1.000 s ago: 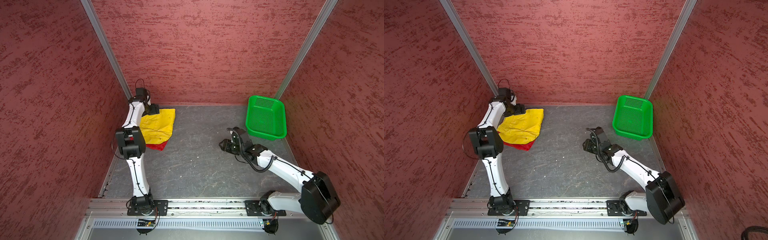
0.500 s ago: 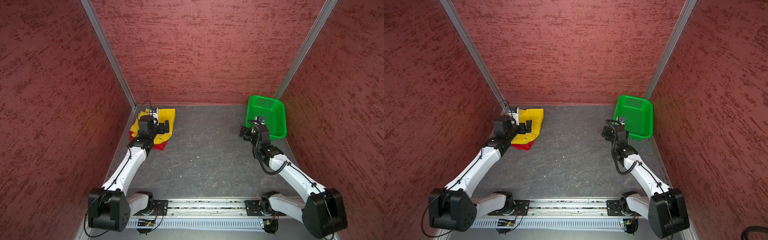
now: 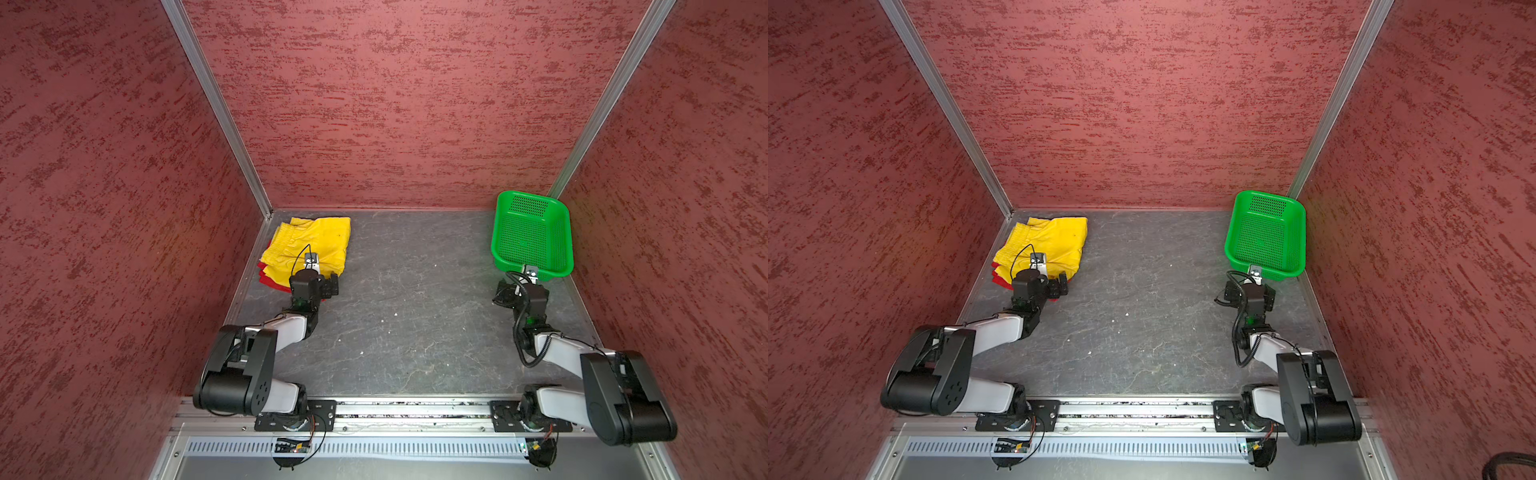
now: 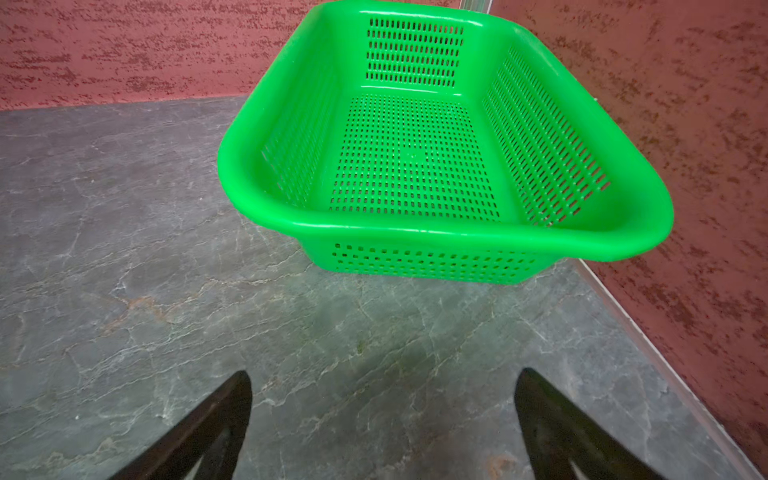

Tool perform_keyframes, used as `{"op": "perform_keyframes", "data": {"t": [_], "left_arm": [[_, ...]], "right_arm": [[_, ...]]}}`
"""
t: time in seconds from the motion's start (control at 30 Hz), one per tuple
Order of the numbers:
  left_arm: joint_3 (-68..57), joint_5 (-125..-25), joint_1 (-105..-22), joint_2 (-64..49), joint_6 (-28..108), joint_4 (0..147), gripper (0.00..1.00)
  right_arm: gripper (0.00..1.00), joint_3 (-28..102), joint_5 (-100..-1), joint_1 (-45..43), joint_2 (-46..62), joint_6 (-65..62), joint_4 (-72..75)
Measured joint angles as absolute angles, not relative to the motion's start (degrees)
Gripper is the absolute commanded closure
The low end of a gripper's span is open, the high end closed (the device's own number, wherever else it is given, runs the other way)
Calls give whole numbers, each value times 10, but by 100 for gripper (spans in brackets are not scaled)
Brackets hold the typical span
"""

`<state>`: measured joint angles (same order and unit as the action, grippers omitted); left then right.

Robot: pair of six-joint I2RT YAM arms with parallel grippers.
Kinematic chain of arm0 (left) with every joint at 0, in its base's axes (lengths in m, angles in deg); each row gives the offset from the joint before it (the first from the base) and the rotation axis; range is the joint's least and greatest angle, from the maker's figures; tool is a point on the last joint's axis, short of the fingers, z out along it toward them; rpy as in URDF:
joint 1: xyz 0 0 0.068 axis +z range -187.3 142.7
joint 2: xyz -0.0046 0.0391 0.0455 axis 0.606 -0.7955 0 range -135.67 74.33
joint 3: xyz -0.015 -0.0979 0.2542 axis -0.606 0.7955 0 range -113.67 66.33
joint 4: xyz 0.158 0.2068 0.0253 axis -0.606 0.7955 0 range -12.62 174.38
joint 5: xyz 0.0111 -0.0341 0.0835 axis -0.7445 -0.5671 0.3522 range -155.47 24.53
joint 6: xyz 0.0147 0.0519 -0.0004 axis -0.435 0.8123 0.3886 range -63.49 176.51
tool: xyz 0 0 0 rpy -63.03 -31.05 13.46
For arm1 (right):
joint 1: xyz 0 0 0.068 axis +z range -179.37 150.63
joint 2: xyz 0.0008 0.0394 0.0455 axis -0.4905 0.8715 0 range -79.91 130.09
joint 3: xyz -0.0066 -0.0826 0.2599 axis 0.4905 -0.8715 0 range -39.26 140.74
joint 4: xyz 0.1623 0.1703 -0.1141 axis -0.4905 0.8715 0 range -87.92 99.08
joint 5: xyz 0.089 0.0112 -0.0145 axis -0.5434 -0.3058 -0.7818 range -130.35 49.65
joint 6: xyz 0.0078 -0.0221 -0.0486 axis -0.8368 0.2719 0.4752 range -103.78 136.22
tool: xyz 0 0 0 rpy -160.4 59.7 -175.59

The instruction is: Fold and stack the shorts

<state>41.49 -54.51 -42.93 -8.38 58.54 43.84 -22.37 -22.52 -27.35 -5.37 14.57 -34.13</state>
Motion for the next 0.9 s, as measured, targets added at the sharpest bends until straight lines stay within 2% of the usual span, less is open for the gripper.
{"op": "perform_keyframes", "data": {"t": [0.13,0.2,0.4,0.9], "left_arm": [[464,-589,-363,-120,563,303,1],[474,-593,-341,-132,555,295,1],[461,-599,-361,-138,552,269,0],[460,-599,-361,-138,552,259,1]], "right_arm": [[1,-221,-252,-291,-19,152,-421],[1,-220,-268,-299,-6,149,-452],[1,-248,-303,-307,79,145,-606],[1,-245,-301,-309,91,134,-633]]}}
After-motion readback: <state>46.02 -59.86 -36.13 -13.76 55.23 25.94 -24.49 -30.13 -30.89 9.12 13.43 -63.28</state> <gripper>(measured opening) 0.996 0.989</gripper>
